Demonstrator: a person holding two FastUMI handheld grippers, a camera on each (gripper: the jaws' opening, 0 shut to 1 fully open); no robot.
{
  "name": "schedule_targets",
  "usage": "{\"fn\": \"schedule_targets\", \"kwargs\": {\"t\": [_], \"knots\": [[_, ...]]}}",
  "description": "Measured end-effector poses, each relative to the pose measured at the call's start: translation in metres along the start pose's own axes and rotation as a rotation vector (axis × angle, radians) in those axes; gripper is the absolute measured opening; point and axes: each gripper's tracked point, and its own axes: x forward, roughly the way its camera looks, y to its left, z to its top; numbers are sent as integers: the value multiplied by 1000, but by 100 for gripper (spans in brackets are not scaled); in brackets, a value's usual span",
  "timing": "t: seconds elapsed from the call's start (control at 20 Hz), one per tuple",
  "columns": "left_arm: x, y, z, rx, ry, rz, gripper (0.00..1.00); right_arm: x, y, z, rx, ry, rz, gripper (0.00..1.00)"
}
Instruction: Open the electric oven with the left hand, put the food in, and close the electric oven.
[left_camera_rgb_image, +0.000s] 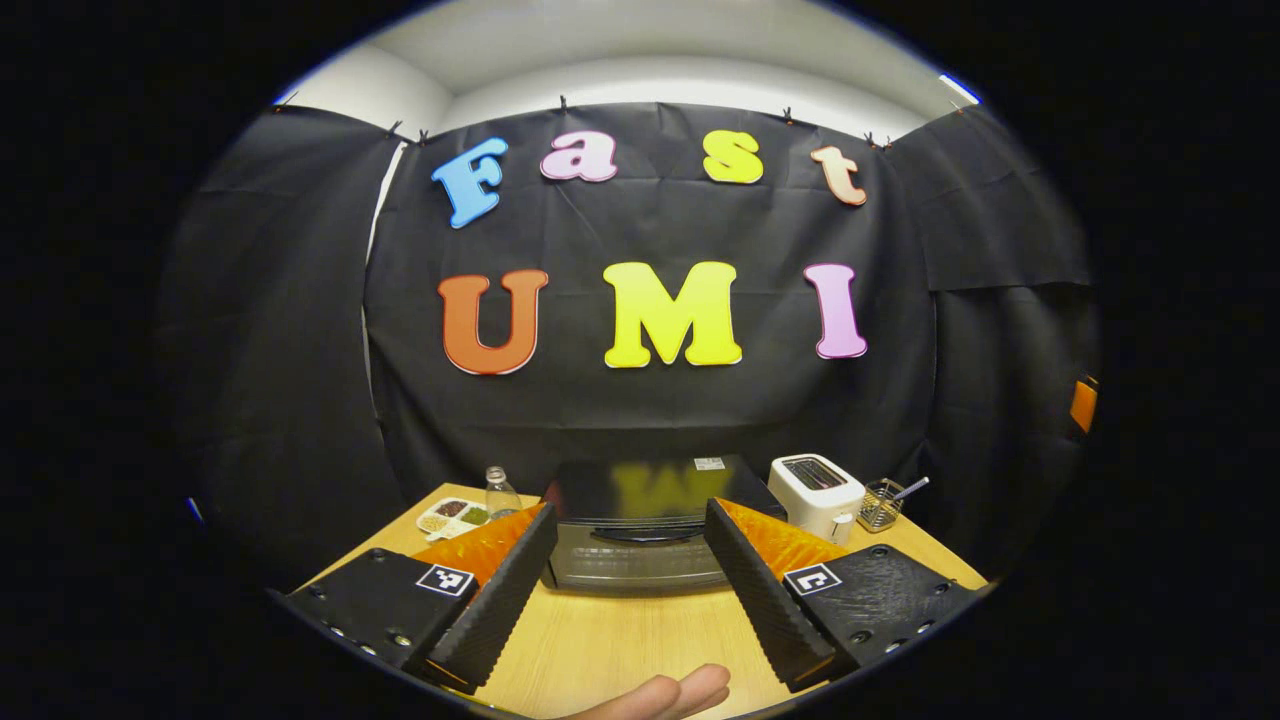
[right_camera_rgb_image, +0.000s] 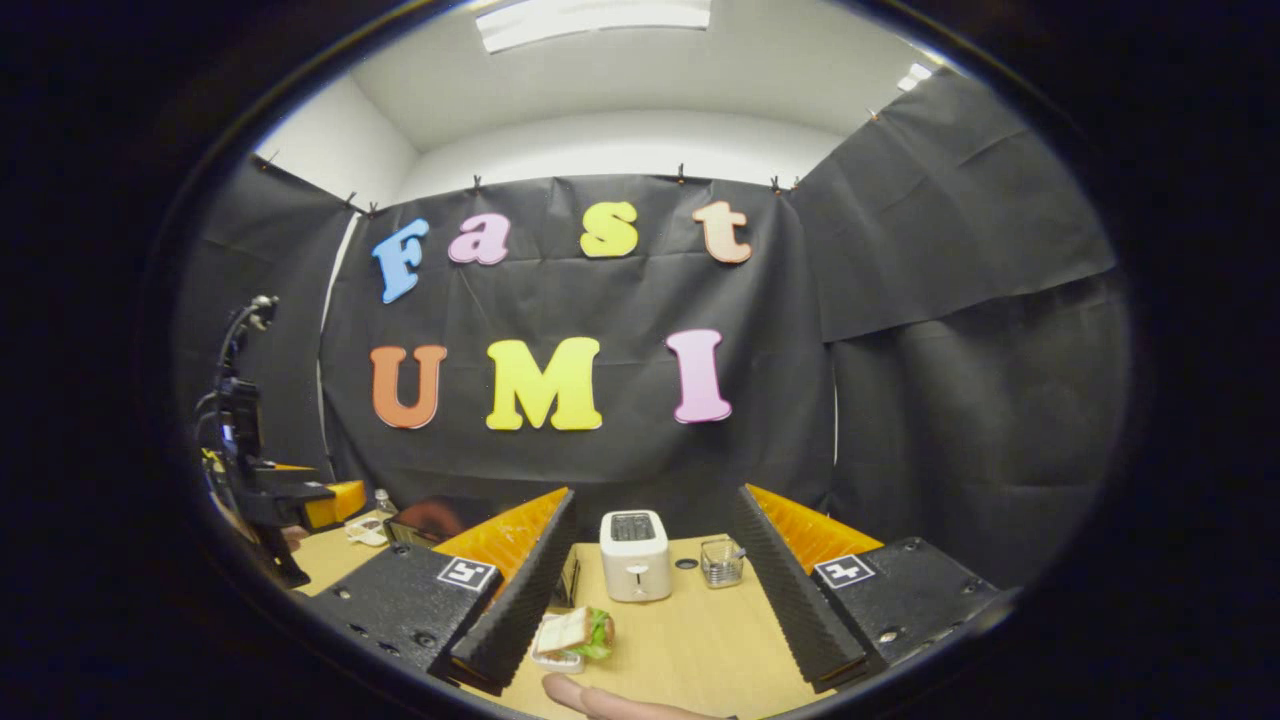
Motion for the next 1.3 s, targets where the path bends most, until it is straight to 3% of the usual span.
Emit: {"fn": "schedule_targets", "kwargs": {"t": [0.25,0.3,0.45,0.5,0.55,0.65,0.7,0.8,0.85,0.9,0.95,1.0,1.05,1.3], "knots": [[85,3,-47,-14,150,16,97,19,-26,-9,-3,17,-10,90],[98,2,-55,-22,176,8,97,22,-31,-12,-8,22,-17,100],[129,5,-78,-36,234,20,97,23,-40,-21,-21,38,-27,100],[137,5,-83,-50,250,18,97,24,-42,-23,-24,42,-28,90],[143,2,-88,-65,266,11,96,25,-44,-25,-28,45,-30,90],[149,-2,-93,-91,284,-9,94,25,-46,-26,-40,45,-34,90],[149,-4,-96,-93,299,-16,94,25,-46,-26,-48,46,-36,100],[152,-5,-98,-54,306,-11,96,24,-48,-25,-57,34,-48,100],[150,-8,-102,-36,333,-2,95,23,-50,-23,-60,27,-58,90],[150,-9,-102,-8,333,6,96,23,-51,-22,-62,24,-62,100],[152,-11,-104,7,337,3,97,20,-50,-23,-63,24,-64,100],[151,-14,-103,15,338,2,84,19,-50,-23,-62,25,-63,90],[151,-13,-104,17,339,5,97,17,-49,-24,-63,27,-63,90],[140,-17,-109,31,384,-1,97,10,-55,-10,-50,-7,-86,90]]}}
